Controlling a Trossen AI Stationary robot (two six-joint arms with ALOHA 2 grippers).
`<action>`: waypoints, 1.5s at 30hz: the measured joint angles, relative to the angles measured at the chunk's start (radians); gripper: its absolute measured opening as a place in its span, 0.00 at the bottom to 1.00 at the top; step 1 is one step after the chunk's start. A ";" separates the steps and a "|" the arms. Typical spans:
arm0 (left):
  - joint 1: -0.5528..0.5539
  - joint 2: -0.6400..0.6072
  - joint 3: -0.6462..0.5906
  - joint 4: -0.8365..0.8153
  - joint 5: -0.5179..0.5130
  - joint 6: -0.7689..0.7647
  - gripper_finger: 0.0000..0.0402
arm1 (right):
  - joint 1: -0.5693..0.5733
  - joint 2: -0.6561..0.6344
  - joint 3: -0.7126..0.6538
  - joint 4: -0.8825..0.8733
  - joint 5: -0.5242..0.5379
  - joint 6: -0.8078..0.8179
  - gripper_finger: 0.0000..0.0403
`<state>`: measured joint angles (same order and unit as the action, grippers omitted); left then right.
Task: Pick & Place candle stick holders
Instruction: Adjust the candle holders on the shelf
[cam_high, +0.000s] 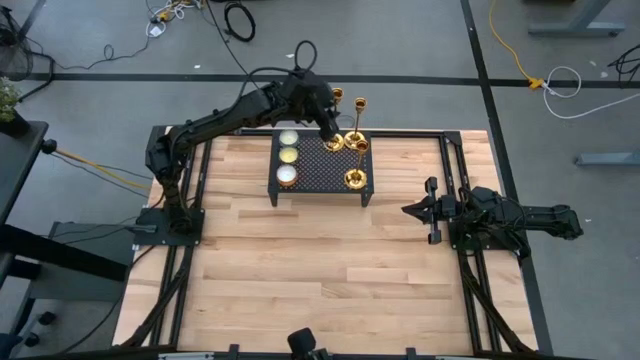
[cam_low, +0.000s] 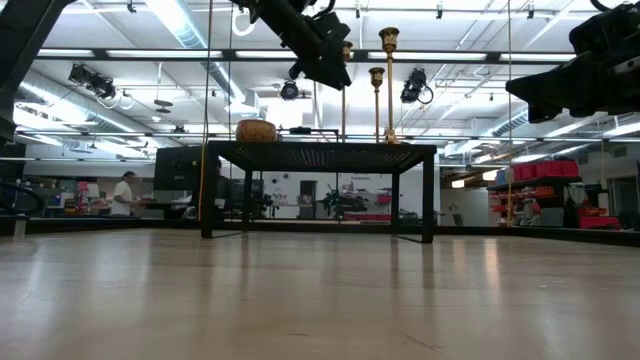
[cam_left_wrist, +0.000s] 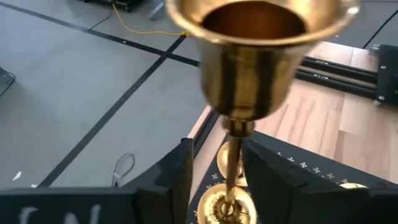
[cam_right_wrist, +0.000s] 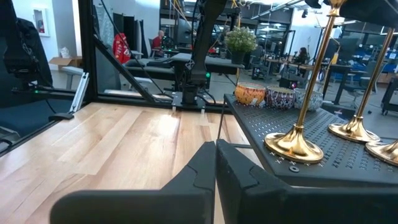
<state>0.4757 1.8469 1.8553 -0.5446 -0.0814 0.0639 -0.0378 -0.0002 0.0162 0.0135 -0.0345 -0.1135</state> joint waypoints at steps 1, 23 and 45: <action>-0.001 0.000 0.000 0.000 0.000 0.000 0.34 | 0.000 0.000 0.000 0.000 0.000 0.000 0.03; -0.002 -0.002 0.000 0.000 0.002 0.057 0.04 | 0.000 0.000 0.000 0.000 0.000 0.000 0.03; -0.001 -0.046 -0.002 -0.081 -0.013 0.027 0.05 | 0.000 0.000 0.000 0.000 0.000 0.000 0.03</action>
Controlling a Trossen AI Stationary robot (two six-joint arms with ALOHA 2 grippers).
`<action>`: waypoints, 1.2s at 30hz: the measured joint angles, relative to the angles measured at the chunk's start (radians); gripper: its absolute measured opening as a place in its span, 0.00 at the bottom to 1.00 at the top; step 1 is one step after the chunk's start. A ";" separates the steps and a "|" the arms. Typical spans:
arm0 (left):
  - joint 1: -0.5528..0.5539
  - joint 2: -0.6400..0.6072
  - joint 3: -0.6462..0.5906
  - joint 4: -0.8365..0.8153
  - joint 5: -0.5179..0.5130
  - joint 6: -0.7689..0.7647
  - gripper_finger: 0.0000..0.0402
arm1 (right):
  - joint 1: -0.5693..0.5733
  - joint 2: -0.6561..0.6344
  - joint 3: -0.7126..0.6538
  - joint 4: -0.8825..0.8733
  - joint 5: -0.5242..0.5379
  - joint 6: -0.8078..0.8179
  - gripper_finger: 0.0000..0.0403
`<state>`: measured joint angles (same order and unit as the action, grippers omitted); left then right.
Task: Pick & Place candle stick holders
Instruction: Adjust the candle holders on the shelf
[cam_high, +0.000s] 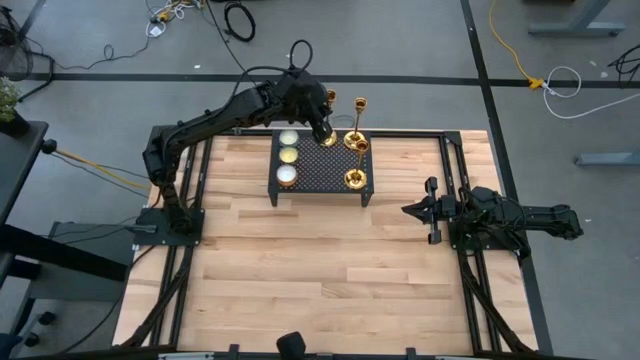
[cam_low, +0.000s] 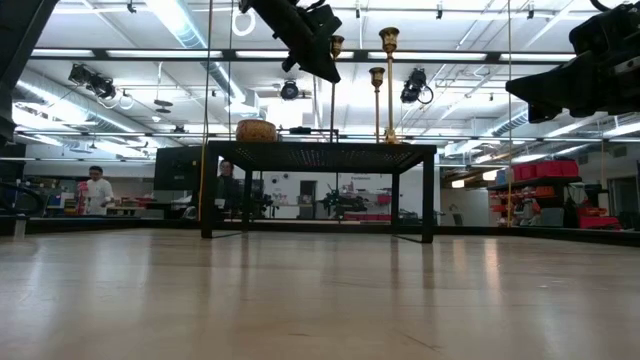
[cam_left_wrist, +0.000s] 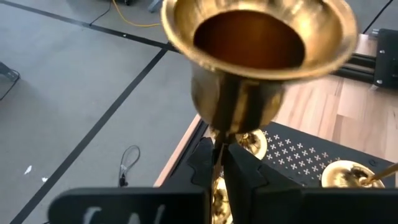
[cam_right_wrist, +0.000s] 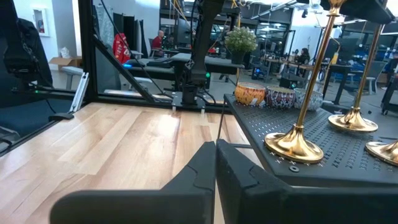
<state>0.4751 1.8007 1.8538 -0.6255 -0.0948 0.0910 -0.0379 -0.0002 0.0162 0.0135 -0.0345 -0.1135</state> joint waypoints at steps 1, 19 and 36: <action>0.000 -0.002 0.000 -0.003 0.000 0.000 0.05 | 0.000 0.000 0.000 0.000 0.000 0.000 0.03; 0.013 -0.029 0.000 -0.062 0.021 -0.061 0.05 | 0.000 0.000 0.000 0.000 0.000 0.000 0.03; 0.037 -0.031 0.002 -0.123 0.053 -0.114 0.06 | 0.000 0.000 0.000 0.000 0.000 0.000 0.03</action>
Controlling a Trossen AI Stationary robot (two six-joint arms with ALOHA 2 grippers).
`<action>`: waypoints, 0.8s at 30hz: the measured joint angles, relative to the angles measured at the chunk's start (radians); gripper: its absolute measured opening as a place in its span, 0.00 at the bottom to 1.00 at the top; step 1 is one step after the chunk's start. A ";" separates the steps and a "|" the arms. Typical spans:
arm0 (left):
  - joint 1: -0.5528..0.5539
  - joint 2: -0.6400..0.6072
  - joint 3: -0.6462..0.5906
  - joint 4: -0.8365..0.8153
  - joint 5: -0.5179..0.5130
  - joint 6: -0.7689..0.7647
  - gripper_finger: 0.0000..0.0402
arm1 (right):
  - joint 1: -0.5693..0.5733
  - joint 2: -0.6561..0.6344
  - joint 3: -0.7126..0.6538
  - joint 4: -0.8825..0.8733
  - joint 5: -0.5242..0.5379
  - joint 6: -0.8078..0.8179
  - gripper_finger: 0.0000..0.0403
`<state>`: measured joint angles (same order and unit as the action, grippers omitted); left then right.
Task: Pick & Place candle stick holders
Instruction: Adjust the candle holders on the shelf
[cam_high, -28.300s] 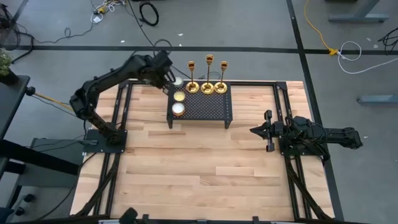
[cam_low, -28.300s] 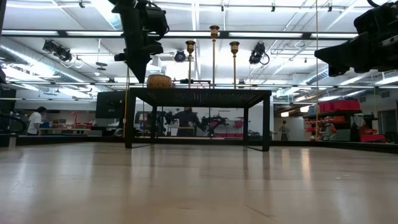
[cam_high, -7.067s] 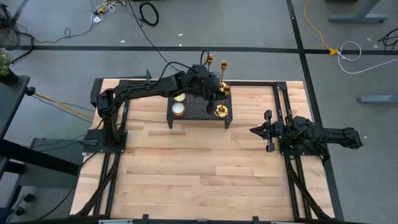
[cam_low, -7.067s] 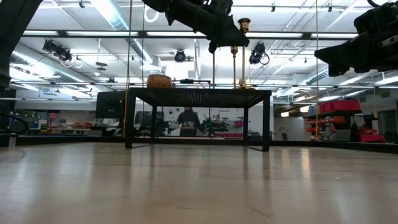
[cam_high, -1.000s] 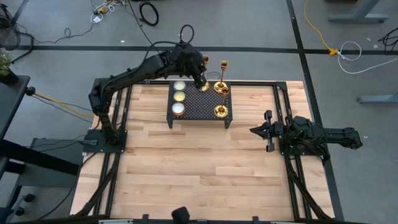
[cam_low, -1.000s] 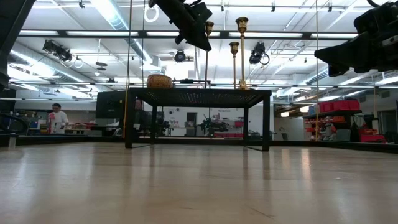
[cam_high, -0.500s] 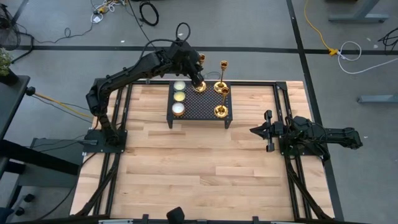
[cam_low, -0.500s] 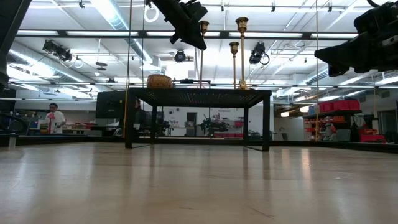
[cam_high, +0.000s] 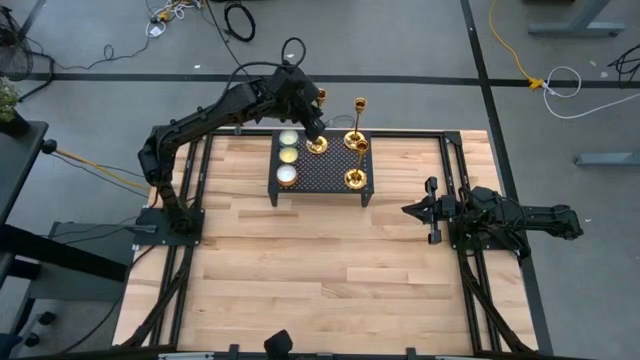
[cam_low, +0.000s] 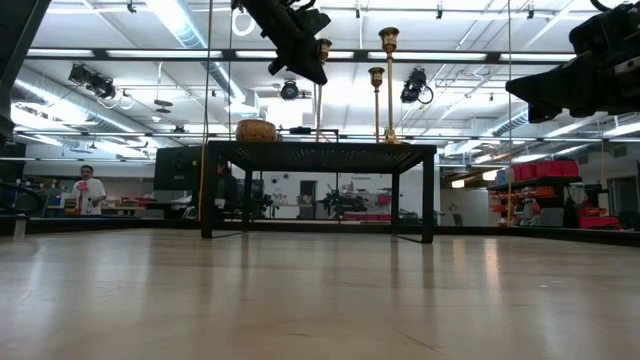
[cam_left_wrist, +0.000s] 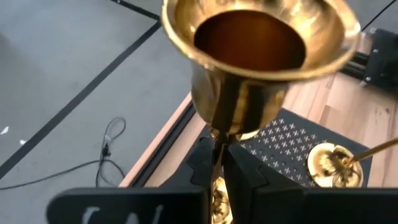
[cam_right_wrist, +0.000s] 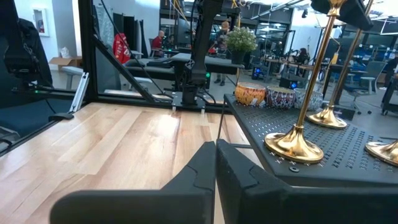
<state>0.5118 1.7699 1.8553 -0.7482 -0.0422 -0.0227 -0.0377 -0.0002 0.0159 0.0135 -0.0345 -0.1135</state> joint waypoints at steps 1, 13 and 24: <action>0.003 0.000 0.000 -0.005 0.000 0.000 0.06 | 0.000 0.000 0.000 0.000 0.000 0.000 0.03; 0.002 0.000 0.000 0.001 -0.001 0.008 0.09 | 0.000 0.000 0.000 0.000 0.000 0.000 0.03; 0.001 0.001 0.000 0.002 -0.001 0.008 0.32 | 0.000 0.000 0.000 0.000 0.000 0.000 0.03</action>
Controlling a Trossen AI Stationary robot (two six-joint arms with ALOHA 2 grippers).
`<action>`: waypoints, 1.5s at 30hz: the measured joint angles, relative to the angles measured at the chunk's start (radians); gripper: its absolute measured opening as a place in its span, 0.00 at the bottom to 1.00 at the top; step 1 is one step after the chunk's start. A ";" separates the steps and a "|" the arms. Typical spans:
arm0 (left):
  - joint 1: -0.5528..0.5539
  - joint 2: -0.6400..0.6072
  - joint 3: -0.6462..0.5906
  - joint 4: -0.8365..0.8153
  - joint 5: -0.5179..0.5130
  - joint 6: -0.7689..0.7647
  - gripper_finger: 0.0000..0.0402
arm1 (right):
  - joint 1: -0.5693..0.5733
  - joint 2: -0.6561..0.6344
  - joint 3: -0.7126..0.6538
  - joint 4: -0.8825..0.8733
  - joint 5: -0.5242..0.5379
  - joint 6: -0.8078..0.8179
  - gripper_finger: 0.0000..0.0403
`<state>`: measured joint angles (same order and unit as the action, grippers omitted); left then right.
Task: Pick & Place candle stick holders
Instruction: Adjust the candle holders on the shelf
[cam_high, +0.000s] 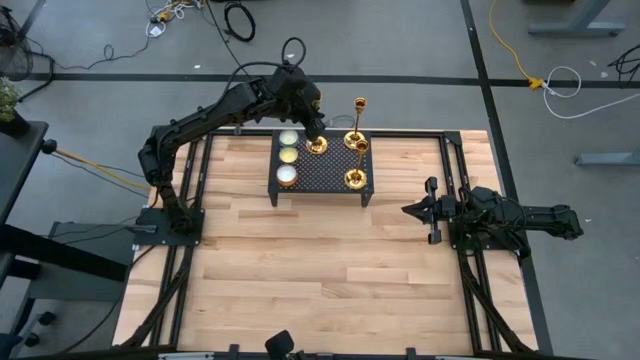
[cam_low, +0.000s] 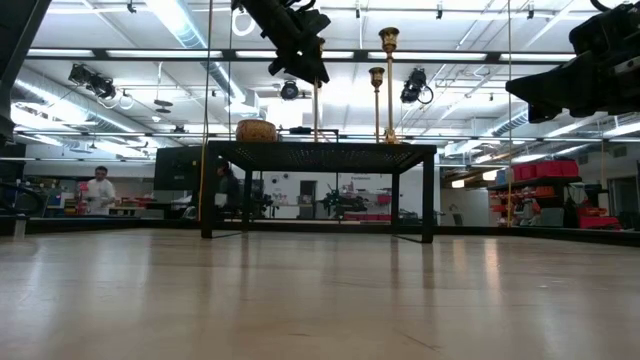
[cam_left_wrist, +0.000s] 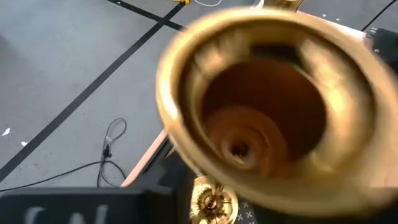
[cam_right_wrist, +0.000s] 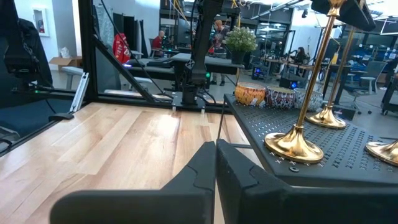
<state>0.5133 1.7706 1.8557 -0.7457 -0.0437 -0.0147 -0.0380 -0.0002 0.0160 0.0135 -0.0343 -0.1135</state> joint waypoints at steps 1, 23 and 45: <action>0.000 0.000 0.000 0.002 0.000 0.000 0.35 | 0.000 0.000 0.000 0.000 0.000 0.000 0.03; 0.000 0.000 0.000 0.051 0.042 0.000 0.85 | 0.000 0.000 0.000 0.000 0.000 0.000 0.03; 0.000 0.001 0.196 -0.091 0.082 0.027 0.86 | 0.000 0.000 0.000 0.000 0.000 0.000 0.03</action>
<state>0.5133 1.7718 2.0520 -0.8369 0.0384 0.0119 -0.0376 -0.0002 0.0159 0.0135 -0.0342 -0.1135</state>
